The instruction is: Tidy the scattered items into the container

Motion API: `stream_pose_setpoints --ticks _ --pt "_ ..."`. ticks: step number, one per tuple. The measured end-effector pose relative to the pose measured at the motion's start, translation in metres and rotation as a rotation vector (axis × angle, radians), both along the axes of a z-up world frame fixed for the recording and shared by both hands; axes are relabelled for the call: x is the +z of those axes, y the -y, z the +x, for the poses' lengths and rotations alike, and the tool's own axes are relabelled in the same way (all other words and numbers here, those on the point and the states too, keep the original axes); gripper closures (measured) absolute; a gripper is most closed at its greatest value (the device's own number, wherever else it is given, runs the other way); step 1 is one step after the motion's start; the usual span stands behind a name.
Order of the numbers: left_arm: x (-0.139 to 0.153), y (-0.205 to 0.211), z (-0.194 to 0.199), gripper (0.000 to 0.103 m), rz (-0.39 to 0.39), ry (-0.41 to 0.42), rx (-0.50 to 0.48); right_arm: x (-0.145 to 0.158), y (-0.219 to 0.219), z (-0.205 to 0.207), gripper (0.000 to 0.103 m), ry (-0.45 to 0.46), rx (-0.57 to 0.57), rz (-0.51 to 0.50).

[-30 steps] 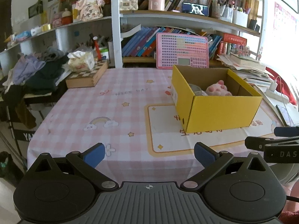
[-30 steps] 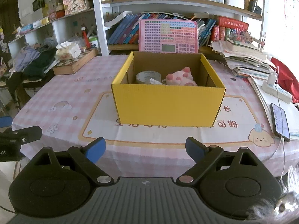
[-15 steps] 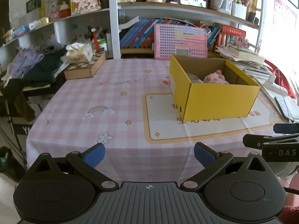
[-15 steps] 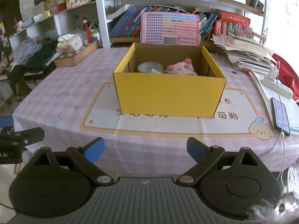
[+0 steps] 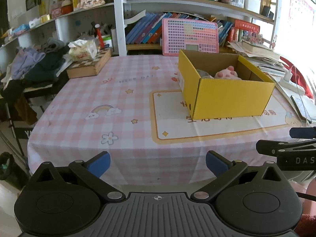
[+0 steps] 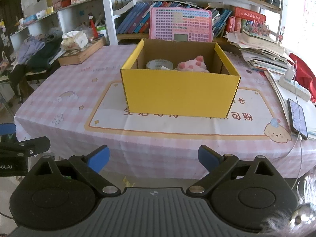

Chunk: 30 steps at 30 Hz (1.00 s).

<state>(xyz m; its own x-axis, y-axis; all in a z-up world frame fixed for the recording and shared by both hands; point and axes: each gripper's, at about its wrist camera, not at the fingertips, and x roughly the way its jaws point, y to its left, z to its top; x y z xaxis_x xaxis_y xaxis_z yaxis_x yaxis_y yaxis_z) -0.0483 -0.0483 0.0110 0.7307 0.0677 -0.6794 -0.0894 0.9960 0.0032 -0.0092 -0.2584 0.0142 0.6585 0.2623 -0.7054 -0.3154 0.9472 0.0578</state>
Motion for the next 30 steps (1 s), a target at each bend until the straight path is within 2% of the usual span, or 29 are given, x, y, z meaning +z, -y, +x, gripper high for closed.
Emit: stream_pose_setpoints --ticks 30 --pt "0.0011 -0.0028 -0.0038 0.0 -0.004 0.001 -0.005 0.0011 -0.0073 -0.0031 0.005 0.003 0.018 -0.002"
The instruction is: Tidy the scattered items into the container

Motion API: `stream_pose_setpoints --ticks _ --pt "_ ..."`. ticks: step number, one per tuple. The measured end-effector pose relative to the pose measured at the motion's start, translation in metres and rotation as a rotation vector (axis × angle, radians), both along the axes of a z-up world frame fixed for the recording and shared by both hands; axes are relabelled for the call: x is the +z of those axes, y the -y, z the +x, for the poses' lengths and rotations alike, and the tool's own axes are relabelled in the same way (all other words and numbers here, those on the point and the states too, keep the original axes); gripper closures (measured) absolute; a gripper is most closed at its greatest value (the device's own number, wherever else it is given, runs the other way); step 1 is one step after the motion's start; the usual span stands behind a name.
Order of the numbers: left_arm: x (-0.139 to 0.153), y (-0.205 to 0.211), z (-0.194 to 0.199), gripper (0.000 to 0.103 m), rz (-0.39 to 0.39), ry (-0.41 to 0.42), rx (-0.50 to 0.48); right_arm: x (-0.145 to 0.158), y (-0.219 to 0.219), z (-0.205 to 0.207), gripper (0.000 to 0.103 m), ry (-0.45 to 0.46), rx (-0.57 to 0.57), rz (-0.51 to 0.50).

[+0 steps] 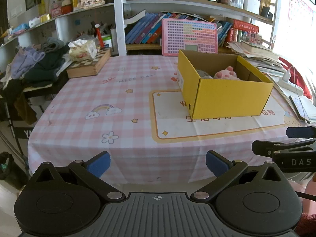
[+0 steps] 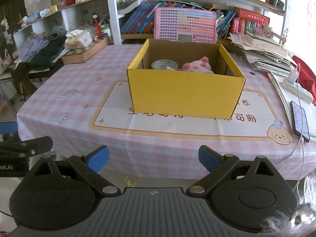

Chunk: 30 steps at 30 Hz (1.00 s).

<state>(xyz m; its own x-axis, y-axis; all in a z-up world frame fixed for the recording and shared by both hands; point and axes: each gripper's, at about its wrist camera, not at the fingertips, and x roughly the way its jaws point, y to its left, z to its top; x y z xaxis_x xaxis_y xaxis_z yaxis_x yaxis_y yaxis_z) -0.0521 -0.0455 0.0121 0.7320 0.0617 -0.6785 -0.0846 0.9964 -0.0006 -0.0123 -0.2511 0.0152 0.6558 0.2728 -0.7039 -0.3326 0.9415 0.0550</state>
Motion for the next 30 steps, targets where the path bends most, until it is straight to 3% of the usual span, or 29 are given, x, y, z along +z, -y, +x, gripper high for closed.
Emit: stream_pose_setpoints --ticks 30 --pt "0.0003 -0.0016 -0.0014 0.0 -0.023 -0.005 -0.014 -0.0006 -0.0043 0.0001 0.005 -0.006 0.006 -0.002"
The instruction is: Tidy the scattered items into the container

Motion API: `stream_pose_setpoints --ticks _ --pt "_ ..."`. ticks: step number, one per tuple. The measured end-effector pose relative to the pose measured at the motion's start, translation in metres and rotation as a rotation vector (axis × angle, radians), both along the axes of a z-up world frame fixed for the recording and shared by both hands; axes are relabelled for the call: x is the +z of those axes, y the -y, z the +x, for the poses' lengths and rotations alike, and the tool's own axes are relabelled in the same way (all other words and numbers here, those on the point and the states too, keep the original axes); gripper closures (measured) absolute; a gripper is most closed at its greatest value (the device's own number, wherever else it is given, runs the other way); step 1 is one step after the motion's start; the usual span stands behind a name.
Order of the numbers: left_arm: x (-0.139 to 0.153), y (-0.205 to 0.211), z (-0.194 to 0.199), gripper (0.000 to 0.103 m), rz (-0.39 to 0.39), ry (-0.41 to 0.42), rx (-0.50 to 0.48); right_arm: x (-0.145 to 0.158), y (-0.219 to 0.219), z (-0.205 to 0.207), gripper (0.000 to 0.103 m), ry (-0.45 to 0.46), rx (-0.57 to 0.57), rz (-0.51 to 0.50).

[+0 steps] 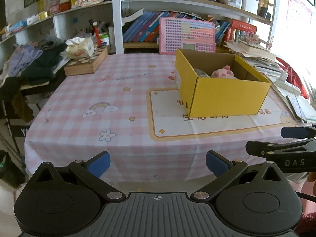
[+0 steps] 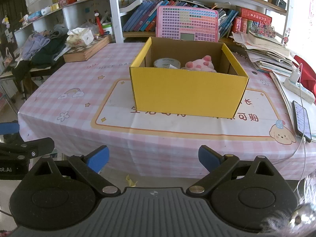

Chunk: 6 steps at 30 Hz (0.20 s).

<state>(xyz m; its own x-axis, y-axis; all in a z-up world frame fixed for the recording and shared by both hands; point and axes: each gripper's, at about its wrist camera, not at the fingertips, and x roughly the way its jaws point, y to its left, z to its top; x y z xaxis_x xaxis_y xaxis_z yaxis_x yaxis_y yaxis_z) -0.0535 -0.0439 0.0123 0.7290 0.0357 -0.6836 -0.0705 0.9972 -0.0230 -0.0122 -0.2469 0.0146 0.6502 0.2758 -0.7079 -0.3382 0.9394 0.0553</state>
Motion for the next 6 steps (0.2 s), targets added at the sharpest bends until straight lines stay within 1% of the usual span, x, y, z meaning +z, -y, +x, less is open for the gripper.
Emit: stream_pose_setpoints --ticks 6 --pt "-0.0003 -0.0025 0.001 0.0 -0.003 -0.007 0.003 0.0002 -0.0001 0.0002 0.005 -0.001 0.001 0.0"
